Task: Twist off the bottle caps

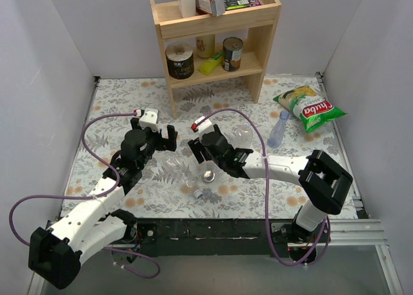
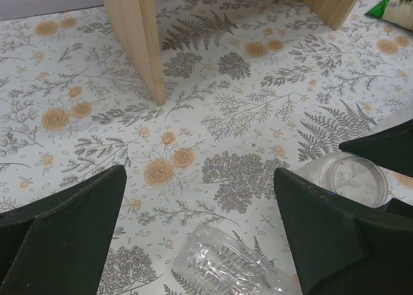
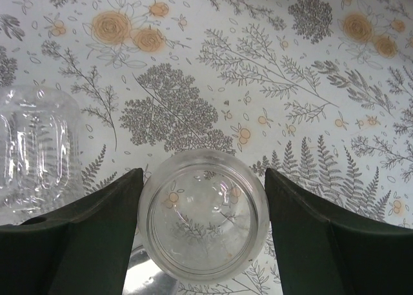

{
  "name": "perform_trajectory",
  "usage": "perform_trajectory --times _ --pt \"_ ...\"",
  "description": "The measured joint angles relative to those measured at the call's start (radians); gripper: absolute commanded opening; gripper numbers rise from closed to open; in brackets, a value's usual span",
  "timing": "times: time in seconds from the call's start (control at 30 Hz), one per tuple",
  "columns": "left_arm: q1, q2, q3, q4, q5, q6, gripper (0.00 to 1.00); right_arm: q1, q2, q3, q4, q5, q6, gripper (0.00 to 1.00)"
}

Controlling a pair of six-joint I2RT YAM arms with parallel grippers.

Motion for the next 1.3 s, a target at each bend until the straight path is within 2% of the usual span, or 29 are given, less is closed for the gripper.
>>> perform_trajectory --times 0.17,0.2,0.3,0.47,0.57,0.9,1.03,1.1,1.3 --pt "0.0 0.005 0.002 -0.005 0.001 0.0 0.98 0.0 0.002 -0.011 0.003 0.012 0.019 0.48" --pt "0.0 0.005 0.002 -0.005 0.001 0.0 0.98 0.0 0.002 -0.011 0.003 0.013 0.021 0.67" --pt "0.0 0.005 0.002 -0.005 0.002 0.0 0.98 0.0 0.002 -0.011 0.002 0.015 0.028 0.8" --pt "0.0 0.008 0.005 -0.009 0.006 -0.001 0.98 0.0 0.001 -0.011 -0.001 0.016 0.036 0.83" --pt "0.0 0.011 0.008 -0.012 0.018 -0.005 0.98 0.0 -0.008 -0.011 -0.007 0.016 0.037 0.9" --pt "0.0 0.015 0.013 -0.011 0.042 -0.027 0.98 0.0 -0.11 0.037 -0.047 0.0 0.011 0.93" --pt "0.009 0.035 0.029 -0.025 0.046 -0.055 0.98 0.012 -0.188 0.042 -0.059 -0.023 0.002 0.88" --pt "0.043 0.064 0.048 -0.039 0.06 -0.08 0.98 0.029 -0.226 0.048 -0.085 -0.04 0.001 0.84" --pt "0.241 0.152 0.079 -0.064 0.176 -0.167 0.98 0.126 -0.28 0.054 -0.192 -0.138 0.047 0.78"
